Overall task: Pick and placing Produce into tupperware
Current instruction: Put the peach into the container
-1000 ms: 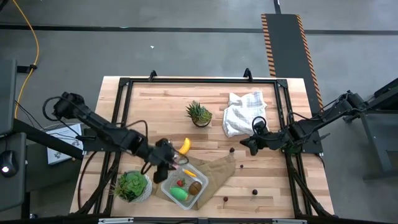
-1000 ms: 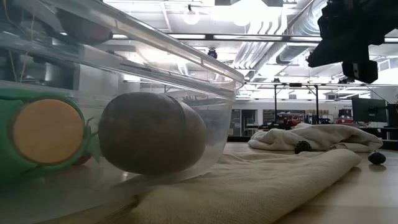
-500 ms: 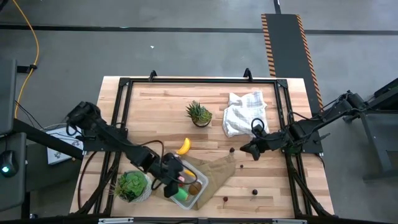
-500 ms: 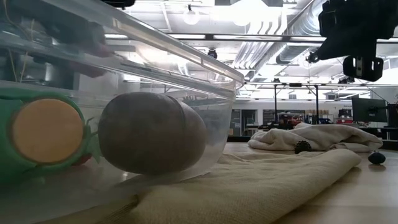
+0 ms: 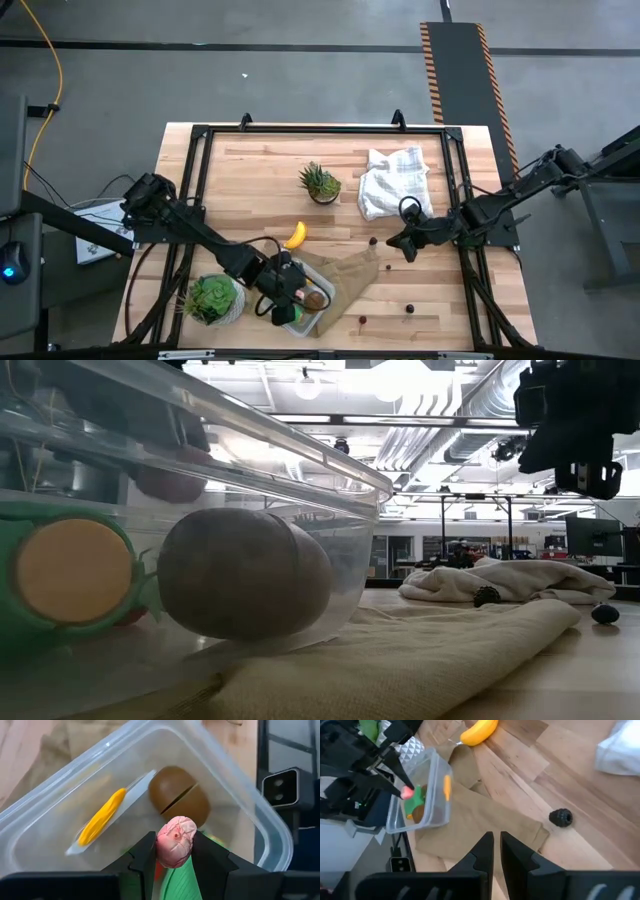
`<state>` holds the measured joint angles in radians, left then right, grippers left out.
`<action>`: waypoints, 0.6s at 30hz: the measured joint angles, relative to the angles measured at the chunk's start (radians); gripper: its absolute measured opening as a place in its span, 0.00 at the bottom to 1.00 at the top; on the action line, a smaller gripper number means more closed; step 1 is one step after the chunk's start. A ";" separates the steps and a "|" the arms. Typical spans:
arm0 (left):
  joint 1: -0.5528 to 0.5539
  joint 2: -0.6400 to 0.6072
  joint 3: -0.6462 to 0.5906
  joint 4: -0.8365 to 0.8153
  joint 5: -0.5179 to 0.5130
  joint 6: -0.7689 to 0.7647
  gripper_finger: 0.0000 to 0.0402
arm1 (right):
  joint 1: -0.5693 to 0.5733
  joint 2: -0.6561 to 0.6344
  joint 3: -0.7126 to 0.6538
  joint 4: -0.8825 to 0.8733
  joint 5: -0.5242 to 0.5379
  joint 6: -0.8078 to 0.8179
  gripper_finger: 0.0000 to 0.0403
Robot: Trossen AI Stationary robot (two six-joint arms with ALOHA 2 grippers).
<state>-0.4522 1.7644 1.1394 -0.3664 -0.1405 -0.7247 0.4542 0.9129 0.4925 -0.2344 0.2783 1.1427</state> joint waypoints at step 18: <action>0.000 0.005 -0.001 -0.038 0.009 0.014 0.25 | 0.020 0.061 0.001 0.022 -0.017 -0.026 0.05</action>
<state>-0.4519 1.7691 1.1381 -0.4044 -0.1313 -0.7107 0.4744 0.9738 0.4931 -0.2125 0.2608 1.1171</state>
